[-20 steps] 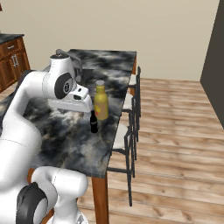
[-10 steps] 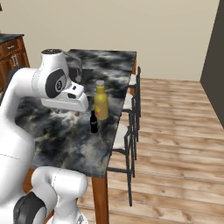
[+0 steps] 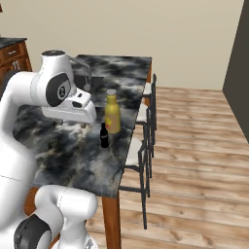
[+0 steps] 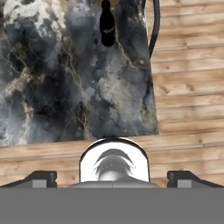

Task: Move the drinks to the dining counter.

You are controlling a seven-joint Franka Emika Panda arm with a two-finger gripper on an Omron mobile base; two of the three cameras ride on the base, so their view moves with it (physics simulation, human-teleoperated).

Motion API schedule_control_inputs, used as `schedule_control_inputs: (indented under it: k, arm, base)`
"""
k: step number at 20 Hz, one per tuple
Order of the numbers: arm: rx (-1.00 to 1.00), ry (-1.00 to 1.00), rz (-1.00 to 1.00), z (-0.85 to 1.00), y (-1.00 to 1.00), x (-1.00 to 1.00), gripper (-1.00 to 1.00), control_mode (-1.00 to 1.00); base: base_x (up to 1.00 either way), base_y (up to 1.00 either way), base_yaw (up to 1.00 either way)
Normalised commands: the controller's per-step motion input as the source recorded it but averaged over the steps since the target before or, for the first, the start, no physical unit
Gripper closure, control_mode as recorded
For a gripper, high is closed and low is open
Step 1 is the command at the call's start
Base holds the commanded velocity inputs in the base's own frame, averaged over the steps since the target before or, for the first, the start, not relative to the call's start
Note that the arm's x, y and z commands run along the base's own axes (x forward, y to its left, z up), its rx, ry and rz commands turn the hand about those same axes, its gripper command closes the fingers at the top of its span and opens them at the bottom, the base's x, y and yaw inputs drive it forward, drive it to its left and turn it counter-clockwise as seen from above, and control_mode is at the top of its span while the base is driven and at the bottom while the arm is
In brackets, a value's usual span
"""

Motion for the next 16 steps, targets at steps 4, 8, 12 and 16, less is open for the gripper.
schedule_control_inputs:
  k: [4,8,12,16]
  arm:
    - [0.00,0.00,0.00,0.00,0.00,0.00,-1.00,1.00]
    - [0.00,0.00,0.00,0.00,0.00,0.00,-1.00,1.00]
    - [0.00,0.00,0.00,0.00,0.00,0.00,-1.00,1.00]
    - [0.00,0.00,0.00,0.00,0.00,0.00,-1.00,1.00]
  base:
    - [-0.40,0.19,0.00]
    - [-0.71,0.91,0.00]
    - [-0.80,1.00,0.00]
    - [-0.63,1.00,0.03]
